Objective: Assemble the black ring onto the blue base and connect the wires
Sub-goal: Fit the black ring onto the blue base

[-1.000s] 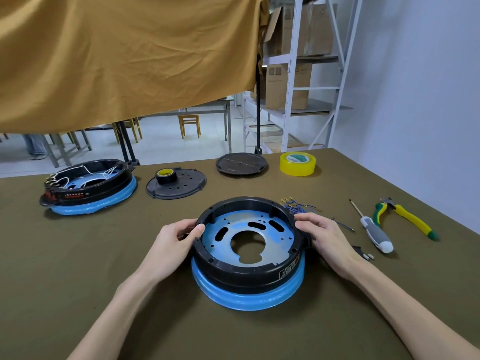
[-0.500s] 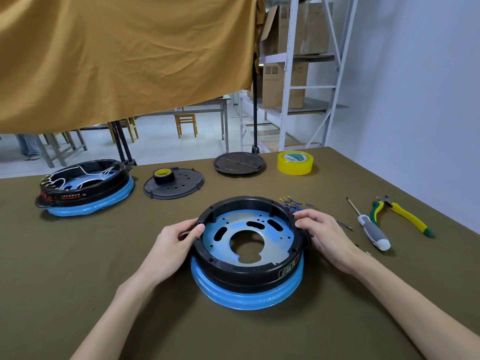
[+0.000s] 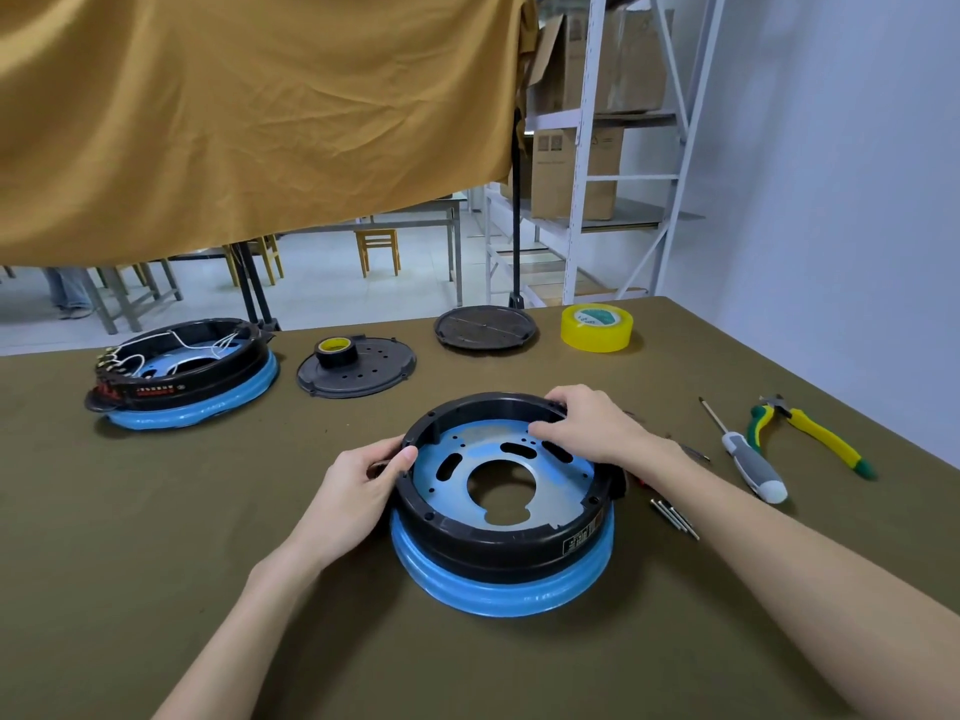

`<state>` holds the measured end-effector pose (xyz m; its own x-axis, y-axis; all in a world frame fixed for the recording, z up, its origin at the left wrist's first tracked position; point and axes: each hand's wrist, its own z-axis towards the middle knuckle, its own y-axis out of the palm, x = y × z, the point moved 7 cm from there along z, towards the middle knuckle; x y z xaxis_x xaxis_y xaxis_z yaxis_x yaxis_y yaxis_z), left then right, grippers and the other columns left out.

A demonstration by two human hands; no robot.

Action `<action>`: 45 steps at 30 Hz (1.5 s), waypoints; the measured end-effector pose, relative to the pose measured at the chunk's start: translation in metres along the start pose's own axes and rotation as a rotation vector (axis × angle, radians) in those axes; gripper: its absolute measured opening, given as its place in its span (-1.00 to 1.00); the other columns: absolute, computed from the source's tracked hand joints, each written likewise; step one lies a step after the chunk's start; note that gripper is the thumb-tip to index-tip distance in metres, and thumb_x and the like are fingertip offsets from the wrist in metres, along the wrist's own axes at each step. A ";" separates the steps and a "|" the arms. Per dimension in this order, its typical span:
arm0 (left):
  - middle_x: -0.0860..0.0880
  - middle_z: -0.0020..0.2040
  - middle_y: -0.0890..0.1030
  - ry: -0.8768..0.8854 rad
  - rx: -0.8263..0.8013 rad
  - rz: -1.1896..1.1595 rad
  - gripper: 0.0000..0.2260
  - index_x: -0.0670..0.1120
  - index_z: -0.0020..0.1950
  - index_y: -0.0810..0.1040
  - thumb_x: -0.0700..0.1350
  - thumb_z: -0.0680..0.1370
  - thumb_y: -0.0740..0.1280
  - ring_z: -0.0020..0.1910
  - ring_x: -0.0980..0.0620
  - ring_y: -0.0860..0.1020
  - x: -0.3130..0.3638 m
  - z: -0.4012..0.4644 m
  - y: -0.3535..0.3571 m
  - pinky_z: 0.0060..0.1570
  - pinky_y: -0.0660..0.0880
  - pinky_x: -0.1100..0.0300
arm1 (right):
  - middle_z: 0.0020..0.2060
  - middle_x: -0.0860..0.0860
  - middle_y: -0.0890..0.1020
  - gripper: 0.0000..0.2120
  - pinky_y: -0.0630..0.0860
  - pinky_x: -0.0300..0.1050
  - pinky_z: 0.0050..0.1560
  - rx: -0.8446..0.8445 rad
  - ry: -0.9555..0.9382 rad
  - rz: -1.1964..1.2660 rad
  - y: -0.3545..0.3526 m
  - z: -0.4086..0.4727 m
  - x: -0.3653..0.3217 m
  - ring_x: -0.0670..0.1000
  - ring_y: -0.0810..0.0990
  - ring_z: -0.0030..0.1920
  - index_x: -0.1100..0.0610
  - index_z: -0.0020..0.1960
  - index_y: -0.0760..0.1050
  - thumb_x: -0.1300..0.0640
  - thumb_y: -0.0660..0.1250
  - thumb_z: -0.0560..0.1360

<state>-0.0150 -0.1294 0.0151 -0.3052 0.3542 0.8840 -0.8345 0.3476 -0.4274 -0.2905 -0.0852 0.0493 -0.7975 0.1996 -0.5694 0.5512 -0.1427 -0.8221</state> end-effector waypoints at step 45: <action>0.17 0.23 0.60 0.104 -0.628 0.596 -0.29 0.21 0.48 0.41 0.54 0.52 -0.11 0.17 0.14 0.54 0.082 -0.053 0.081 0.35 0.47 0.02 | 0.08 0.09 0.49 -0.70 0.43 -0.03 0.04 0.095 -0.053 -0.171 -0.008 -0.043 0.023 0.11 0.53 0.03 0.16 0.26 0.56 0.04 0.18 0.68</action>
<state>-0.0836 -0.0264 0.0425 -0.5419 0.6961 0.4709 -0.1325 0.4826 -0.8658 -0.3032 -0.0378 0.0427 -0.8906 0.1777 -0.4186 0.3833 -0.2020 -0.9013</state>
